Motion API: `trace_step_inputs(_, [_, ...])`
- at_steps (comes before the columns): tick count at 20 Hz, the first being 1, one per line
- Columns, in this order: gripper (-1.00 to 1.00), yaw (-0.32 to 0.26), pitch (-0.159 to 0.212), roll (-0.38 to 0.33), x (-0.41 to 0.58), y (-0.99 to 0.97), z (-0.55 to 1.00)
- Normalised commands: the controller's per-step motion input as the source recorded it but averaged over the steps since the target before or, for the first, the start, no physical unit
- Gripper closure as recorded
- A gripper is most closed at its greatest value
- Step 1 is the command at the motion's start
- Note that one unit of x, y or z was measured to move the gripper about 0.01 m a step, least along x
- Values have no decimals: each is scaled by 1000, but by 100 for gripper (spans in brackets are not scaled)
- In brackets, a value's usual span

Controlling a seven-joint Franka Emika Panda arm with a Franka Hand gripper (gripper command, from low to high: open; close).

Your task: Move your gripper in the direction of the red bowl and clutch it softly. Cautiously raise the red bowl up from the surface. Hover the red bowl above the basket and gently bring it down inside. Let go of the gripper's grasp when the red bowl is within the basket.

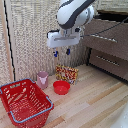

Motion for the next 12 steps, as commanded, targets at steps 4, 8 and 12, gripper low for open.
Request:
trace_step_inputs(4, [-100, -153, 2, -5, -160, -21, -436])
trace_step_inputs(8, [-100, -156, 6, 0, -70, -45, -471])
trace_step_inputs(12, [-100, -168, 0, 0, -43, -29, -459])
